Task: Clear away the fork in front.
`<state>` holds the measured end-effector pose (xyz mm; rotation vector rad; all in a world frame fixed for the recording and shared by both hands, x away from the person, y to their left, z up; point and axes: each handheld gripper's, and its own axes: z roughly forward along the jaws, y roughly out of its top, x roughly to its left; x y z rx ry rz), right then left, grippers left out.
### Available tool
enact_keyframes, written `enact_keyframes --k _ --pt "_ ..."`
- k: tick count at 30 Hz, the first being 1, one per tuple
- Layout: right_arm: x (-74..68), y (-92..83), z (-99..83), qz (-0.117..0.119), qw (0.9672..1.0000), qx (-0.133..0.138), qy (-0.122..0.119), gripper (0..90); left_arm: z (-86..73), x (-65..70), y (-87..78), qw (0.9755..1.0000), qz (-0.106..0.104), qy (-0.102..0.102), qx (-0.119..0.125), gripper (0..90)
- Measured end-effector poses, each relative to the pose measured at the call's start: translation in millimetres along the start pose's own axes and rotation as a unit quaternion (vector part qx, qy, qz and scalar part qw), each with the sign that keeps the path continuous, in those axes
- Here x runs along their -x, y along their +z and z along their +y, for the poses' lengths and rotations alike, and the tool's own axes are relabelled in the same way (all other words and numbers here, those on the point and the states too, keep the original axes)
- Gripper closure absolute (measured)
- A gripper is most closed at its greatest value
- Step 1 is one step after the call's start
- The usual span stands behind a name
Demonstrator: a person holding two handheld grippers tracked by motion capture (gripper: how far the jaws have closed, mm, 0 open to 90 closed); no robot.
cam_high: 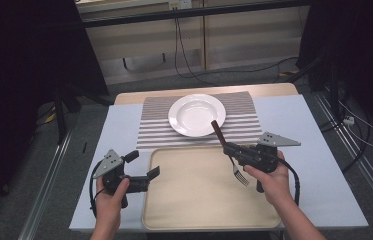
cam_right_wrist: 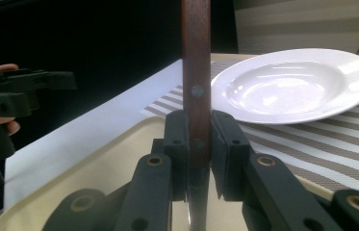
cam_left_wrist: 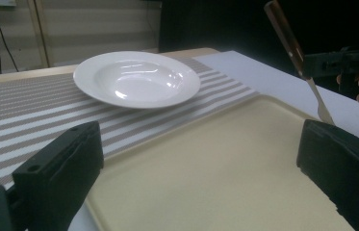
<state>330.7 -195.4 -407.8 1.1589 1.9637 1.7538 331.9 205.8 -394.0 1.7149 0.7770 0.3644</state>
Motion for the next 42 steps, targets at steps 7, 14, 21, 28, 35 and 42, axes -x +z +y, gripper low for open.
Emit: enact_keyframes --k 7,14,21,28,35,42 --pt "-5.3 4.1 -3.2 0.002 0.9999 -0.006 -0.015 78.4 10.8 6.8 19.6 0.9999 -0.014 0.003 -0.004 2.7" --pt "-9.0 7.6 -4.3 0.014 0.9997 -0.011 -0.016 78.4 21.7 11.2 38.1 0.9995 -0.030 -0.006 -0.001 2.4" --pt "-13.7 10.9 -5.2 0.013 0.9994 -0.011 -0.030 78.4 28.9 15.0 53.1 0.9993 -0.034 -0.012 -0.001 2.3" --pt "-19.0 15.5 -7.7 0.015 0.9991 -0.013 -0.037 78.4 32.3 18.5 60.8 0.9992 -0.040 -0.001 -0.006 2.3" --pt "-22.9 20.2 -8.3 0.015 0.9989 -0.013 -0.042 78.4 34.0 24.3 73.7 0.9985 -0.053 0.004 -0.012 2.6" --pt "-26.7 25.7 -9.7 0.015 0.9985 -0.014 -0.051 78.4 33.3 27.8 87.4 0.9975 -0.066 -0.011 -0.019 3.2"
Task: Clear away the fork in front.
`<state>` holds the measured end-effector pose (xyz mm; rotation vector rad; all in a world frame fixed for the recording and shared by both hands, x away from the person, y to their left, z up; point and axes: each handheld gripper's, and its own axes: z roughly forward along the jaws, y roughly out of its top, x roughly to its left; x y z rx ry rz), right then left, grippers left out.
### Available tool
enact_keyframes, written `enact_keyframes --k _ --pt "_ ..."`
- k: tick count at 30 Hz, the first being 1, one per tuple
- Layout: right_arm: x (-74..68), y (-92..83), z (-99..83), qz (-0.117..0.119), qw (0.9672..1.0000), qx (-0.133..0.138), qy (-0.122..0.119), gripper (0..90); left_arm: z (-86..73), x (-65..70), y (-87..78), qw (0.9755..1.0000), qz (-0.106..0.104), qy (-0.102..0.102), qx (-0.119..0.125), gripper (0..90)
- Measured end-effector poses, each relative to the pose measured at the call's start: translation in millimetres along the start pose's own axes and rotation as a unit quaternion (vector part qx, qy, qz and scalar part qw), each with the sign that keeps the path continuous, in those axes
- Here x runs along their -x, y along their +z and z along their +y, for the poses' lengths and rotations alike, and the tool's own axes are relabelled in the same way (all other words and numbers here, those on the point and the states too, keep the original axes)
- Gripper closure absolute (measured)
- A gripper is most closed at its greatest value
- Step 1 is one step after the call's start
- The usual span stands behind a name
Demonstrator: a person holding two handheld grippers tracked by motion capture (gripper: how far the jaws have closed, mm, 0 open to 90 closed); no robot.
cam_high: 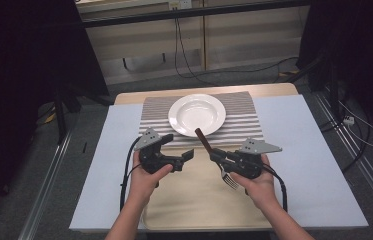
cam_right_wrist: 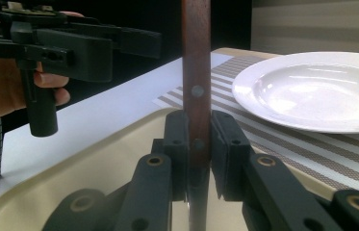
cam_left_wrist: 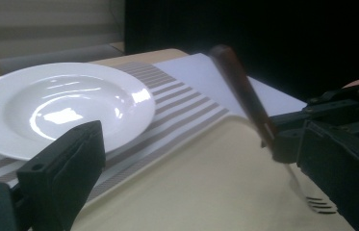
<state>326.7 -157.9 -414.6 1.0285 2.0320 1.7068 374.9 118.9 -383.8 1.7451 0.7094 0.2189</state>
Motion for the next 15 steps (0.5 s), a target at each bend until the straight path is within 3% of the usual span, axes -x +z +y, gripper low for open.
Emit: enact_keyframes --k 4,8,10,11,12,13,14,15 --pt "-3.4 4.5 0.5 0.006 1.0000 0.000 -0.003 78.4 -0.4 2.2 6.5 0.9997 -0.017 -0.016 0.009 8.6" --pt "-7.0 8.3 0.1 0.005 1.0000 0.000 -0.008 78.4 2.1 8.6 9.9 0.9988 -0.034 -0.032 0.017 23.5" --pt "-8.2 9.3 0.0 0.006 0.9999 0.000 -0.010 78.4 2.6 10.5 10.5 0.9987 -0.034 -0.033 0.019 37.1" --pt "-9.5 10.2 0.0 0.007 0.9999 0.000 -0.010 78.4 2.8 11.4 11.6 0.9985 -0.039 -0.033 0.017 37.1" --pt "-12.7 12.6 0.5 0.011 0.9999 0.000 -0.013 78.4 2.7 12.9 13.3 0.9981 -0.042 -0.040 0.019 45.7" --pt "-12.7 12.6 0.5 0.011 0.9999 0.000 -0.013 78.4 2.4 13.5 14.0 0.9978 -0.046 -0.042 0.022 45.7" --pt "-15.4 14.1 0.9 0.014 0.9998 0.001 -0.014 78.4 2.2 13.8 14.7 0.9977 -0.050 -0.041 0.021 57.1" --pt "-15.4 14.1 0.9 0.014 0.9998 0.001 -0.014 78.4 1.8 14.2 15.4 0.9976 -0.050 -0.043 0.024 57.1"
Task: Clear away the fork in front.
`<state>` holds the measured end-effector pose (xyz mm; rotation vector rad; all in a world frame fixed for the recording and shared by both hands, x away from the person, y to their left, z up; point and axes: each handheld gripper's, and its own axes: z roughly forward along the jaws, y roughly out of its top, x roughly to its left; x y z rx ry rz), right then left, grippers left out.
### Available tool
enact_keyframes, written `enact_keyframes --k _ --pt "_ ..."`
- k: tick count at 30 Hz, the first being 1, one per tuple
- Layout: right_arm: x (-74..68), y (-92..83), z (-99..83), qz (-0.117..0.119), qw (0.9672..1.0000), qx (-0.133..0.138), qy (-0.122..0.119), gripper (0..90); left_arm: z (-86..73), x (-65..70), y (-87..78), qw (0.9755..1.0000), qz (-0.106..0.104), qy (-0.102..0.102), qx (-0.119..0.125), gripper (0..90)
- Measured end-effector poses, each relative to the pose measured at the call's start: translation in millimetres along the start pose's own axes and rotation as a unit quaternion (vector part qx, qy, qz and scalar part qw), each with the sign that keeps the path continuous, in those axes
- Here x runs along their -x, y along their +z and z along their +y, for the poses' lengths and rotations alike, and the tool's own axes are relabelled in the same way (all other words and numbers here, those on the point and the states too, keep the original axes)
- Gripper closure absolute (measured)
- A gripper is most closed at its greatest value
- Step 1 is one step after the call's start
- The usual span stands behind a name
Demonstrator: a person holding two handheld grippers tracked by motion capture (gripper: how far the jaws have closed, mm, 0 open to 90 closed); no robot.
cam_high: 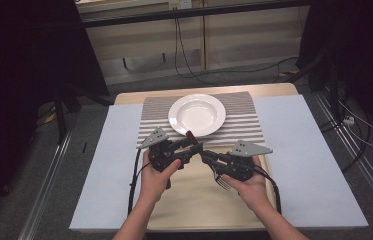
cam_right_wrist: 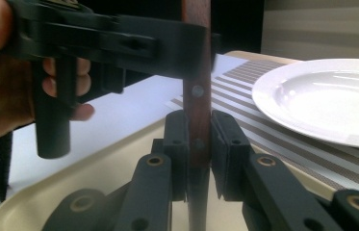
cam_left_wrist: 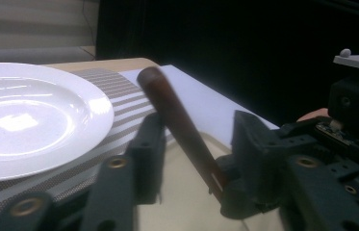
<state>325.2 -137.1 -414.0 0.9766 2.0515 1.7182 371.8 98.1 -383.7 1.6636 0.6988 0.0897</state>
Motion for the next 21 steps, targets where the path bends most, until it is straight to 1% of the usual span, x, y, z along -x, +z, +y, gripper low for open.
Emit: enact_keyframes --k 1,2,3,4,5,6,7,8,9,11,13,15,16,18,19,21 --pt "-2.5 1.5 0.5 0.003 1.0000 0.001 -0.001 78.3 0.0 -0.1 0.2 0.9999 -0.012 -0.008 0.002 70.1" --pt "-2.5 1.5 0.5 0.003 1.0000 0.001 -0.001 78.3 0.0 -0.1 0.2 0.9999 -0.012 -0.008 0.002 74.9" --pt "-5.0 3.0 0.3 0.008 1.0000 0.002 -0.002 78.2 0.4 0.4 0.0 0.9995 -0.027 -0.016 0.005 77.6" --pt "-5.0 3.0 0.3 0.008 1.0000 0.002 -0.002 78.2 1.5 2.2 -0.4 0.9994 -0.032 -0.013 0.002 77.6" --pt "-6.5 3.8 0.1 0.007 0.9999 0.003 -0.006 78.1 2.9 4.3 -0.9 0.9997 -0.025 0.001 -0.003 78.3" --pt "-7.9 4.2 0.0 0.004 1.0000 0.004 -0.006 78.0 4.2 4.8 -1.8 0.9997 -0.025 0.002 -0.006 78.5" --pt "-8.5 4.5 0.0 0.006 0.9999 0.008 -0.003 77.8 5.2 4.6 -2.9 0.9996 -0.027 -0.005 -0.004 78.6" --pt "-8.8 4.1 0.5 0.008 0.9999 0.011 -0.003 77.6 5.8 3.2 -4.3 0.9993 -0.034 -0.015 -0.002 78.8" --pt "-10.0 2.9 1.6 0.012 0.9998 0.013 -0.013 77.1 6.2 1.9 -5.6 0.9990 -0.039 -0.023 -0.004 79.0" --pt "-10.6 1.7 1.8 0.014 0.9997 0.011 -0.017 75.9 7.3 -0.8 -9.1 0.9988 -0.038 -0.029 -0.011 79.1" --pt "-9.2 -3.7 0.8 0.013 0.9997 0.008 -0.017 69.7 8.4 -4.2 -13.9 0.9987 -0.036 -0.032 -0.015 79.4" --pt "-5.6 -9.1 -0.2 0.007 0.9998 0.009 -0.016 69.2 9.7 -8.5 -20.0 0.9986 -0.035 -0.033 -0.019 79.5" --pt "-5.6 -9.1 -0.2 0.007 0.9998 0.009 -0.016 69.2 10.0 -10.3 -22.9 0.9986 -0.034 -0.035 -0.020 79.5" --pt "-0.7 -15.1 -0.4 -0.001 0.9998 0.007 -0.018 64.9 10.1 -13.8 -29.2 0.9986 -0.030 -0.037 -0.025 79.6" --pt "4.6 -21.3 -0.9 -0.013 0.9997 0.013 -0.015 60.5 9.8 -15.7 -32.4 0.9985 -0.029 -0.038 -0.028 79.6" --pt "10.0 -26.9 -2.3 -0.021 0.9996 0.008 -0.016 57.2 9.5 -20.8 -41.0 0.9985 -0.022 -0.040 -0.032 79.7"
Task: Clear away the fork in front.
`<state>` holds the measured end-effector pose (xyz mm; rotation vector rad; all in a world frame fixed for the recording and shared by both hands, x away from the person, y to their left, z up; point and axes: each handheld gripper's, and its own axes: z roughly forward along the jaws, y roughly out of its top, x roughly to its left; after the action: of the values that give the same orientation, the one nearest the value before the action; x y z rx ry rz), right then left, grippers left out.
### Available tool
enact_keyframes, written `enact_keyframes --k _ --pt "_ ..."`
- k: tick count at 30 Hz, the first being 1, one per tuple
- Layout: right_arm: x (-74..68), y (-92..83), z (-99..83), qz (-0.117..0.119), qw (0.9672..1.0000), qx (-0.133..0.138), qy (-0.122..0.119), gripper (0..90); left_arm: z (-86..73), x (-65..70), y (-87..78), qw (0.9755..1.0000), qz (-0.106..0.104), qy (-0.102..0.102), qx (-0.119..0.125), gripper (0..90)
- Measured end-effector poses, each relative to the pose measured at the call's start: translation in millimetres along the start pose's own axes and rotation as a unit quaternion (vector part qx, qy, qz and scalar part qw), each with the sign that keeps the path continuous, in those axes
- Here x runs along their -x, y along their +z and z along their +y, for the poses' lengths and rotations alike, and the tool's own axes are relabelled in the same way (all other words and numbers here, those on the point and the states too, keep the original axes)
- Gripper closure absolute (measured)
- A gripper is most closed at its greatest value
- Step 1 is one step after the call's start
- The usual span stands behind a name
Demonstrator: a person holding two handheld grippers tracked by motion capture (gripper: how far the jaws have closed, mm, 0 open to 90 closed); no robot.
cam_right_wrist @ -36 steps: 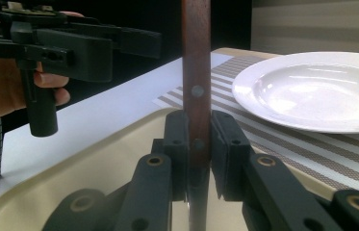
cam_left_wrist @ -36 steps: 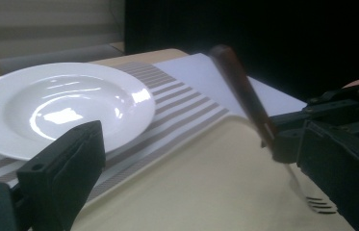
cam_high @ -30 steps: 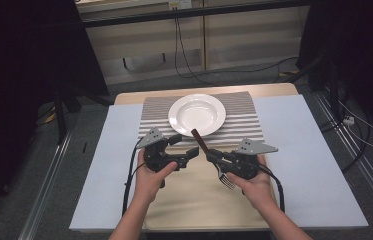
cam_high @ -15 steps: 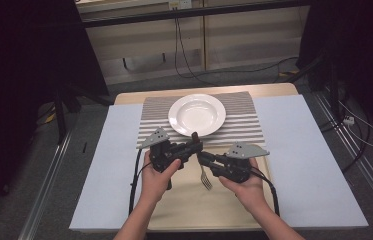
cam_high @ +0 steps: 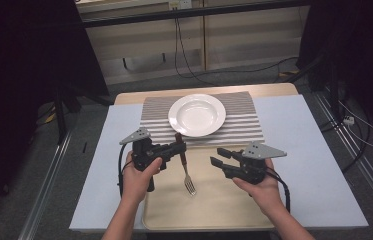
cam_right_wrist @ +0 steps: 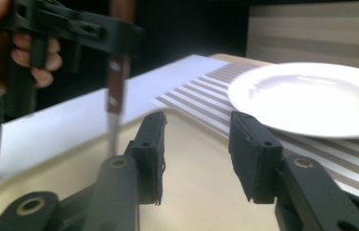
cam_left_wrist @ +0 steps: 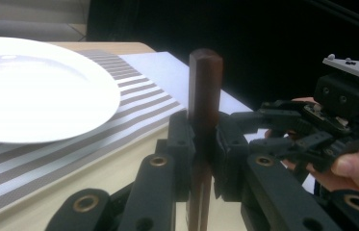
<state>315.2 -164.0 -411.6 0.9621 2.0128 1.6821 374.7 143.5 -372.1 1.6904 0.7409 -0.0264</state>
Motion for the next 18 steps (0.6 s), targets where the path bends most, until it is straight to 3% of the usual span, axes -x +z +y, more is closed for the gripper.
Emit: enact_keyframes --k 3,5,10,18 --pt "5.8 -5.4 -3.5 -0.003 1.0000 -0.009 0.002 54.2 0.4 -1.9 -4.8 1.0000 -0.001 -0.007 0.002 79.9" --pt "12.1 -11.9 -8.5 -0.013 0.9998 -0.014 -0.005 52.4 1.0 -2.9 -8.7 0.9999 -0.003 -0.012 -0.009 80.0" --pt "25.9 -25.0 -15.5 -0.030 0.9992 -0.024 0.007 43.5 -0.9 -6.5 -14.3 0.9996 0.002 -0.015 -0.026 80.5" --pt "33.3 -35.4 -18.9 -0.045 0.9986 -0.024 0.013 40.0 -6.6 -12.0 -21.6 0.9985 0.006 -0.026 -0.048 80.6"
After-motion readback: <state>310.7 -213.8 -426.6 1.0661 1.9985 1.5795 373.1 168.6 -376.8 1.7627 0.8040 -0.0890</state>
